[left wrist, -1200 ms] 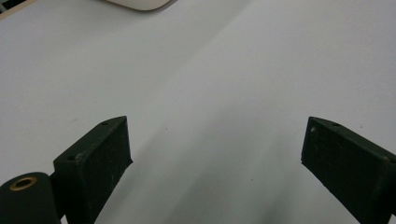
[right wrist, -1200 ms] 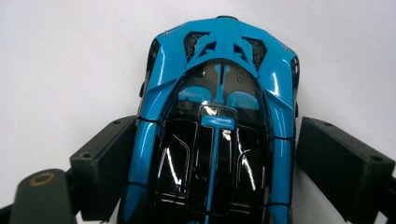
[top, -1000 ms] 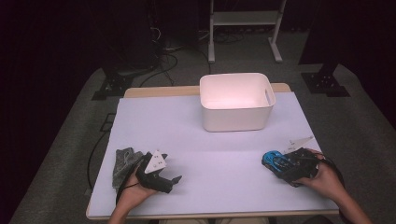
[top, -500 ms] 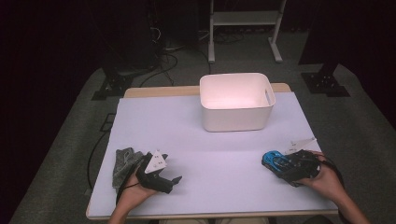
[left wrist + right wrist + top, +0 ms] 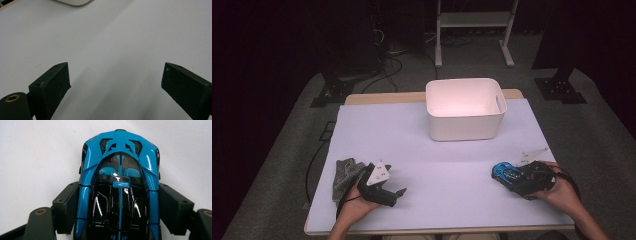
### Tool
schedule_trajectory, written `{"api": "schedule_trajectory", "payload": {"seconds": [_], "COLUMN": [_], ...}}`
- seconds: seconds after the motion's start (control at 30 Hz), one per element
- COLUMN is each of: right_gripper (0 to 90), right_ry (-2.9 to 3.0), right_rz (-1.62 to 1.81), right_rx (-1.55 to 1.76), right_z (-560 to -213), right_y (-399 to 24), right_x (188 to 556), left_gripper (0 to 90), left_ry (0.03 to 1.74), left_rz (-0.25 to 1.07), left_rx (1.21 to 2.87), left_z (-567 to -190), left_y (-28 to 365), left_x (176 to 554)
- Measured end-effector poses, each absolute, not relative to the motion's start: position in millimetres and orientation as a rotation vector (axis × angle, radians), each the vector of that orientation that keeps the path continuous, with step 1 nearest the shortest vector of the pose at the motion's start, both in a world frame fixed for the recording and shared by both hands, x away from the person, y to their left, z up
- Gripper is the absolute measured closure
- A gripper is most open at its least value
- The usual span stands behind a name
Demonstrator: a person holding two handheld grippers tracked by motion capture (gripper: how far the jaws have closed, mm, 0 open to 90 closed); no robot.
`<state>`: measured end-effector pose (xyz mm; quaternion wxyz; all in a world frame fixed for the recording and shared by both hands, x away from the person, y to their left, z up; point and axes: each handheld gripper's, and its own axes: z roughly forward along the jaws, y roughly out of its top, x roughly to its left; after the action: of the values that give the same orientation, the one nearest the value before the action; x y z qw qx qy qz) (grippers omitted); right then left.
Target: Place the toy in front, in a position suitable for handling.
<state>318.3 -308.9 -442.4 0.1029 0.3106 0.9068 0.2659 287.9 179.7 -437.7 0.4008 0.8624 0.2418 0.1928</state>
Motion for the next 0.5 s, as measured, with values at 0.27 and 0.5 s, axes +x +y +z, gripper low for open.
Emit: {"api": "schedule_trajectory", "payload": {"seconds": [0.27, 0.5], "right_gripper": [25.1, 24.6], "right_ry": [2.683, 2.687], "right_rz": [0.792, 0.817], "right_rx": [0.899, 0.921], "right_z": [-439.2, -442.4], "right_y": [-308.6, -312.0], "right_x": [316.4, 316.5], "left_gripper": [7.4, 7.3], "left_ry": [0.61, 0.612], "left_rz": [0.488, 0.483], "left_rx": [2.181, 2.18], "left_z": [-437.2, -437.8], "left_y": [180.0, 180.0], "left_x": [287.8, 288.1]}}
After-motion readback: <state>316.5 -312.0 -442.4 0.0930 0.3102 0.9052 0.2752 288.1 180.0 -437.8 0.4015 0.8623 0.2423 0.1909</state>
